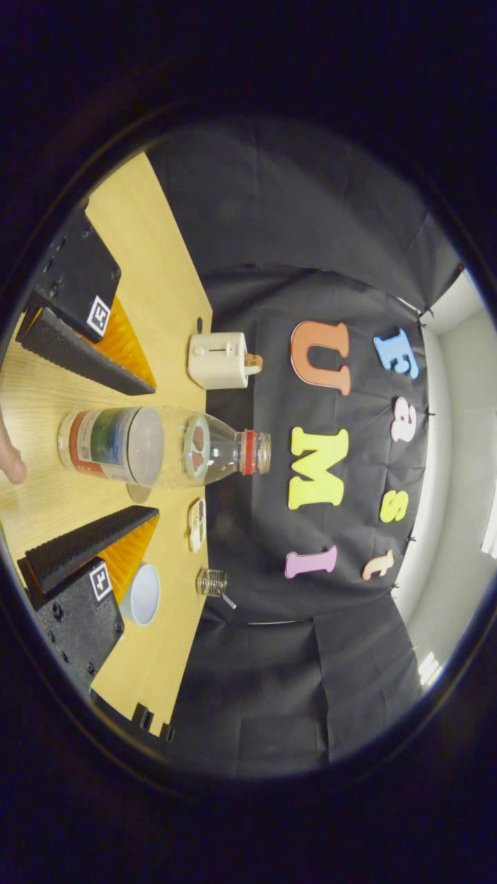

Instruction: Take the bottle from table, then pour the juice into the cup, finally place the bottle on the coaster

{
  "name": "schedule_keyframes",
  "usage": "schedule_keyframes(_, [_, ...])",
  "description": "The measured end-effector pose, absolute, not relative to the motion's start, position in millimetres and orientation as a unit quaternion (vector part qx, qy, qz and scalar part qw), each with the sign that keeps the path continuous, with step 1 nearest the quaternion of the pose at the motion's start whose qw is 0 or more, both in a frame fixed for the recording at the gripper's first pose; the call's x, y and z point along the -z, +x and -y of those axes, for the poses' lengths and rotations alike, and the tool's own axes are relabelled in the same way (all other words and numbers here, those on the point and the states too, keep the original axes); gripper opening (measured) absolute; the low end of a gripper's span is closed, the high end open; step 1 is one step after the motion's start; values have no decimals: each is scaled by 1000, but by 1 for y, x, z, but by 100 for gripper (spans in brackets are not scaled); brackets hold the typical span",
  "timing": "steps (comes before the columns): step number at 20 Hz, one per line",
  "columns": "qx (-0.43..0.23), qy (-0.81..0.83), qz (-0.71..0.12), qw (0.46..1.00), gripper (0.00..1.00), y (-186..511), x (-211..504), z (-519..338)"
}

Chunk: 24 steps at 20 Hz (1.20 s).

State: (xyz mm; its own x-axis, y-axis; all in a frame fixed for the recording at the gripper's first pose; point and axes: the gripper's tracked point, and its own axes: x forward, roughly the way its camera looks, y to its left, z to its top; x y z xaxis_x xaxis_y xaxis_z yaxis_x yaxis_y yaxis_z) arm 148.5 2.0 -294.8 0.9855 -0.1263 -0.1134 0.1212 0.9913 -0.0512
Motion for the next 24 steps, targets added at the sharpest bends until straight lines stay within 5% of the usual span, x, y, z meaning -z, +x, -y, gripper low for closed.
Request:
schedule_keyframes(9, [44, -43, -60, 996, 100, 185, 317, -6])
schedule_keyframes(14, [49, -39, -51, 997, 80, 180, 304, -7])
schedule_keyframes(24, [30, 122, -60, 990, 80, 168, 274, -15])
